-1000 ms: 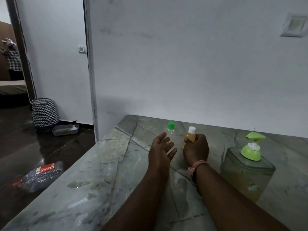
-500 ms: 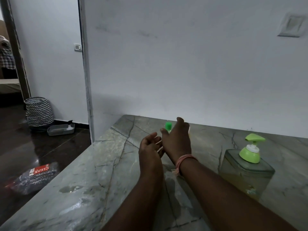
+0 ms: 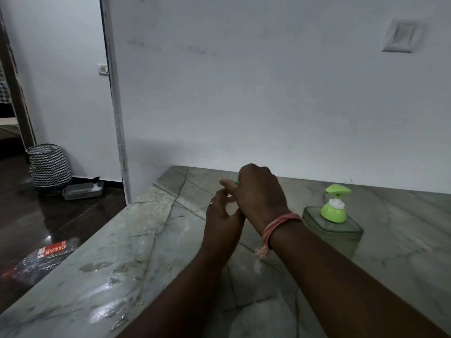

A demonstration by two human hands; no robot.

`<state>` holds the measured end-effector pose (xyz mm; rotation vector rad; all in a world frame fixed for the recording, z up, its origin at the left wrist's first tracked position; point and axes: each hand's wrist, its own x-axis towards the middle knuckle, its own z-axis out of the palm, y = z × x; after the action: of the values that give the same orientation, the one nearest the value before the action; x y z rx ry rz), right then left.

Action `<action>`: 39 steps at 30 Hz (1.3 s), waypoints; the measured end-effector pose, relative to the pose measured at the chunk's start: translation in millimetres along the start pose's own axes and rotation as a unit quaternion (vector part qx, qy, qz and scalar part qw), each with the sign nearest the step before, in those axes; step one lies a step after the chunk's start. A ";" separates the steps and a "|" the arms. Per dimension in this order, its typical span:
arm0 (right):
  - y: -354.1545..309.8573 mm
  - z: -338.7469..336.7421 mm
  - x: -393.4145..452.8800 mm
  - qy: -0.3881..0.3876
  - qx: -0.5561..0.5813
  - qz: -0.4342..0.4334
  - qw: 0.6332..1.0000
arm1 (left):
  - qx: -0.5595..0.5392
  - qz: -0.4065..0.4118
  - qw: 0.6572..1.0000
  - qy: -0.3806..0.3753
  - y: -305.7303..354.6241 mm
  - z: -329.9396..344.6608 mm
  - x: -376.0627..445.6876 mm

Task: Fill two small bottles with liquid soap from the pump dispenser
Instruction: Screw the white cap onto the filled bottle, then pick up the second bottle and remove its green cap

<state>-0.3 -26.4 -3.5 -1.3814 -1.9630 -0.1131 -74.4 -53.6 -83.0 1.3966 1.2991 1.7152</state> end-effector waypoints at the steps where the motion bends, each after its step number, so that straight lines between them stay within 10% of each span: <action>1: 1.8 -7.3 -3.1 0.000 -0.018 0.002 1.000 | 0.002 0.020 1.000 -0.023 1.2 0.8 -1.9; 16: 18.2 -54.4 -29.0 -0.161 0.101 -0.190 0.963 | -0.046 0.026 0.993 -0.107 6.9 -9.9 -4.1; 23: 11.6 -56.9 -24.0 -0.139 0.047 -0.002 0.989 | -0.019 0.045 0.997 -0.067 0.4 -6.2 0.5; 32: 9.6 -60.0 -18.9 -0.255 0.074 -0.069 0.962 | -0.020 0.058 0.995 -0.073 -3.6 -8.6 2.8; 39: 1.3 -52.7 -21.0 -0.157 0.028 -0.009 0.987 | 0.018 0.065 0.995 -0.074 -10.3 -4.9 4.0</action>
<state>30.8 -66.3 22.3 -1.4128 -2.2171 0.1608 -81.7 -47.9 -90.8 1.6294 1.1867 1.6420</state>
